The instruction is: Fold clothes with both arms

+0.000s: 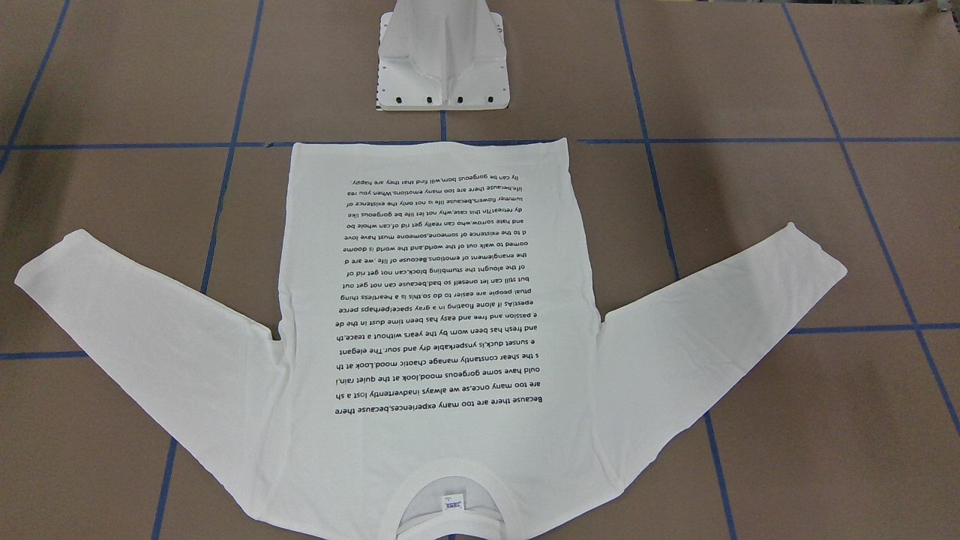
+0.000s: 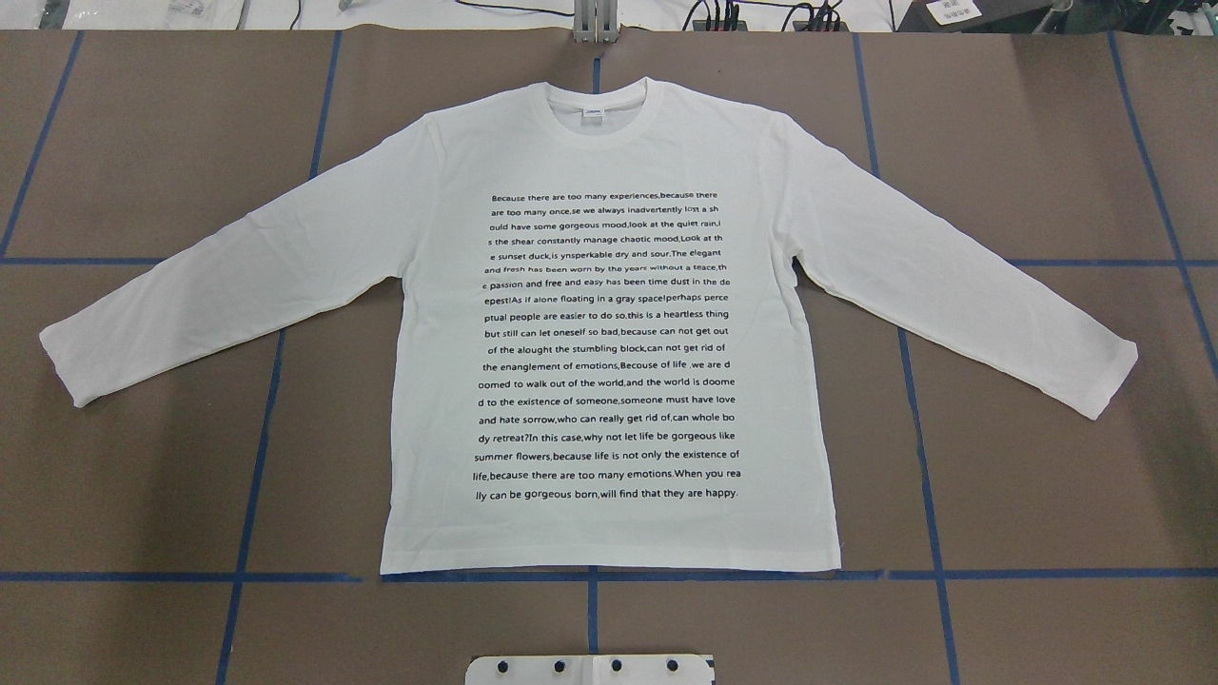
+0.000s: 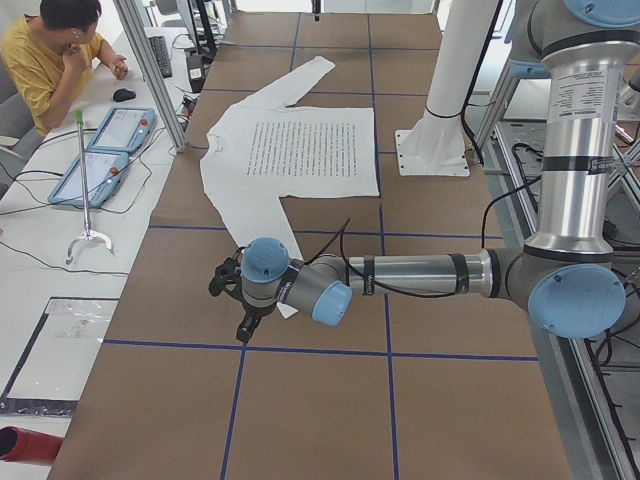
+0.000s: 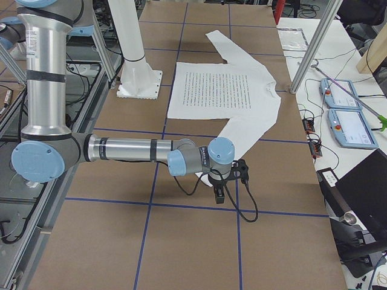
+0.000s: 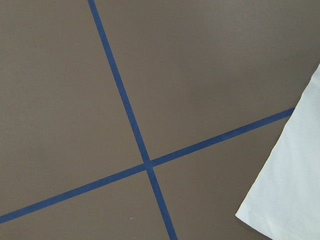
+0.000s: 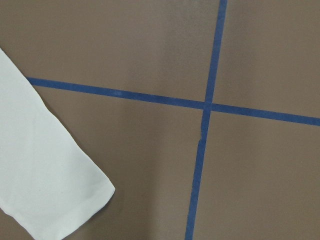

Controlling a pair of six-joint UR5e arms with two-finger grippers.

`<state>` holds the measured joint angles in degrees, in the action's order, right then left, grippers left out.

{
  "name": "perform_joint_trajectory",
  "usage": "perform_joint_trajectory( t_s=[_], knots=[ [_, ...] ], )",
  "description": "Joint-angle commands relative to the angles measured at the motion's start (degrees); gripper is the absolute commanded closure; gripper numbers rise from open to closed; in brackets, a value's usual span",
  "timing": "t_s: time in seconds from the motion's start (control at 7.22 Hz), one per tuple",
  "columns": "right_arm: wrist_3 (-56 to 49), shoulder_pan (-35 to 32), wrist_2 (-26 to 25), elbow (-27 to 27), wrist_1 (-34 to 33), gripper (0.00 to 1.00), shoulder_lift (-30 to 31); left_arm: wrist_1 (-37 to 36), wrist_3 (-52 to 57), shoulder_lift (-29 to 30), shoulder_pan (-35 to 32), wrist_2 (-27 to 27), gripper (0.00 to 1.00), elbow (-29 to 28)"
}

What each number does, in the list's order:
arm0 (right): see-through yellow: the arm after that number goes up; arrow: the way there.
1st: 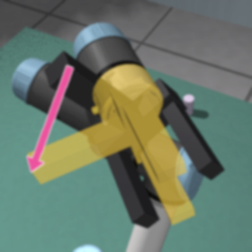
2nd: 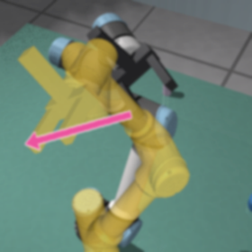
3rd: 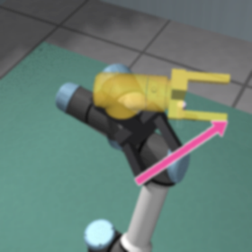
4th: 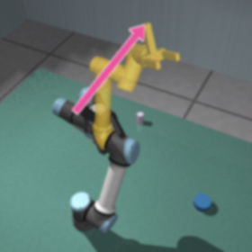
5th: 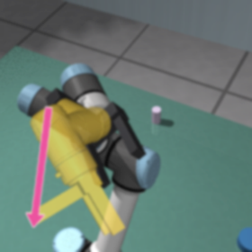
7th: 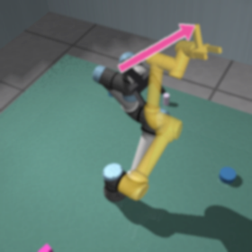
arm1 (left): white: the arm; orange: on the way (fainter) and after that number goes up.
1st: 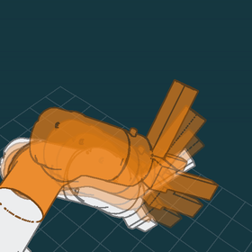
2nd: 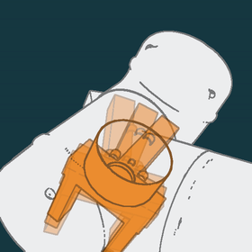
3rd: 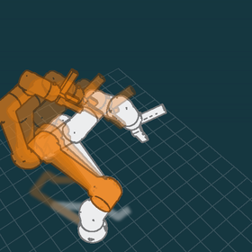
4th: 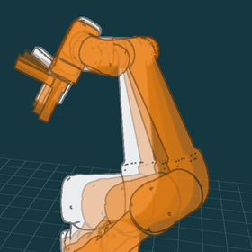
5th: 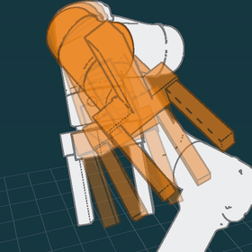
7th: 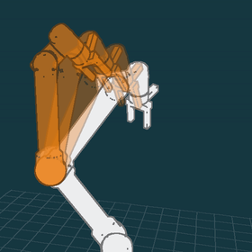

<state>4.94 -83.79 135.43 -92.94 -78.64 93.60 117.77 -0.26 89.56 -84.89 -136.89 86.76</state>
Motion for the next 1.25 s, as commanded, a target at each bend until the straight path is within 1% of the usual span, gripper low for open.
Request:
perform_joint_trajectory(
  t_s=[0.0, 0.14, 0.28, 0.42, 0.55, 0.69, 0.83, 0.97, 1.11],
  knots=[
    [2.5, 4.1, -0.4, 1.2, 0.4, 0.00, -2.9, -0.1, -0.2, -1.6, 0.2, -0.7, 0.00, 3.0],
    [7.4, 7.1, -0.1, 4.0, 0.4, 0.00, -6.3, -0.3, -0.4, -1.4, 0.3, -0.7, 0.00, 3.0],
    [13.1, 8.6, -0.1, 7.0, 2.0, 0.01, -9.6, -0.3, -0.4, -1.4, 0.3, -1.1, 0.00, 2.8],
    [26.1, 13.6, -0.2, 8.3, 3.8, 0.02, -13.1, -0.1, -0.4, -1.7, 0.3, -1.1, 0.00, 2.6],
    [34.9, 15.6, -0.4, 8.9, 7.4, 0.07, -13.0, -0.2, -0.4, -1.6, 0.3, -1.9, 0.00, 2.8],
    [36.6, 15.7, -0.4, 10.0, 12.4, 0.07, -10.4, -0.2, -0.7, -1.5, 0.7, -3.7, 0.00, 2.8],
    [37.0, 15.6, -0.2, 11.1, 14.9, 0.08, -9.7, 0.2, -1.8, -1.5, 0.8, -4.0, 0.00, 3.3],
    [38.3, 15.6, -0.1, 12.2, 14.9, 0.08, -7.7, 0.2, -2.0, -1.5, 0.8, -3.9, 0.00, 3.8],
    [38.6, 15.6, 0.0, 12.6, 15.1, 0.08, -7.4, 0.3, -2.0, -1.1, 0.8, -3.8, 0.00, 3.8]
  ],
)
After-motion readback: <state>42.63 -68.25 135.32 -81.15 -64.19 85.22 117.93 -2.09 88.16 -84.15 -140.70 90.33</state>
